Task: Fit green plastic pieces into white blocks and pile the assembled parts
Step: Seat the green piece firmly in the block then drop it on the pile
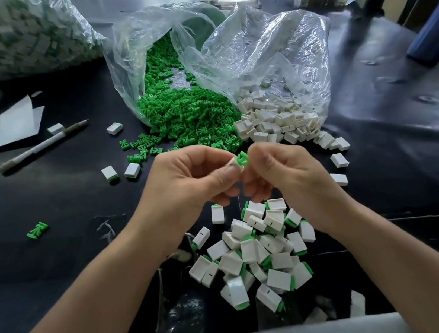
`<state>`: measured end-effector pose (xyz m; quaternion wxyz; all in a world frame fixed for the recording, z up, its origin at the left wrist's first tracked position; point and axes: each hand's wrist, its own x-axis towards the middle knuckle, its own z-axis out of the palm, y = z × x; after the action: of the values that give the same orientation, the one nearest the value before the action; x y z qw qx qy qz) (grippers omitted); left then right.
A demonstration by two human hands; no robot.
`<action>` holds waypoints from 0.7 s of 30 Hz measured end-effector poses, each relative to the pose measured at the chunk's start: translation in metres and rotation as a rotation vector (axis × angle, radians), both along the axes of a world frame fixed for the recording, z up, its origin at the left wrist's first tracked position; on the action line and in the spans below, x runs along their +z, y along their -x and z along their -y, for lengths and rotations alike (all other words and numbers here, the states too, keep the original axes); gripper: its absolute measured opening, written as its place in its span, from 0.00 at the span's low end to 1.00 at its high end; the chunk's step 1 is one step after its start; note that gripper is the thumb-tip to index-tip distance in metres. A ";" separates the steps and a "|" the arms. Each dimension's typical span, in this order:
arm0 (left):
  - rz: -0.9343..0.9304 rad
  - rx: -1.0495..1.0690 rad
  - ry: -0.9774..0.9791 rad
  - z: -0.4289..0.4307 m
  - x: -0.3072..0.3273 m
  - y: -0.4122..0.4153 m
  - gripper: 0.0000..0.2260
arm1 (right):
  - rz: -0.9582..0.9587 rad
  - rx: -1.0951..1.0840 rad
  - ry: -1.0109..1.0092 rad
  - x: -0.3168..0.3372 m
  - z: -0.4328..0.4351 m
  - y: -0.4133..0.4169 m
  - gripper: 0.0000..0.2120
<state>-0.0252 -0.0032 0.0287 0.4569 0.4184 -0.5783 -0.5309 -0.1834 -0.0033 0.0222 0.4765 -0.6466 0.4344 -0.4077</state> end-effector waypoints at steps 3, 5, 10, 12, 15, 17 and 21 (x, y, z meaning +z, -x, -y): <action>-0.049 0.005 -0.017 0.000 0.000 0.002 0.07 | 0.130 0.032 -0.195 0.001 0.003 0.002 0.26; -0.082 -0.015 -0.023 -0.001 -0.001 0.003 0.09 | 0.229 0.099 -0.305 0.001 0.003 0.000 0.26; -0.108 -0.085 -0.056 -0.004 -0.001 0.004 0.09 | 0.306 0.265 -0.483 0.001 -0.001 -0.008 0.27; -0.116 -0.097 -0.047 -0.004 0.000 0.005 0.09 | 0.314 0.266 -0.518 0.003 -0.002 -0.008 0.27; -0.129 -0.116 -0.029 -0.004 0.000 0.006 0.13 | 0.300 0.215 -0.515 0.003 -0.003 -0.006 0.25; -0.127 -0.134 -0.020 -0.004 -0.001 0.007 0.13 | 0.286 0.189 -0.503 0.002 -0.004 -0.007 0.24; -0.129 -0.134 -0.013 -0.005 -0.001 0.007 0.11 | 0.328 0.181 -0.476 0.001 -0.006 -0.009 0.18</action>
<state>-0.0327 0.0016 0.0282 0.4541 0.3467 -0.5707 -0.5898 -0.1744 0.0025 0.0229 0.7127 -0.4784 0.3756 -0.3494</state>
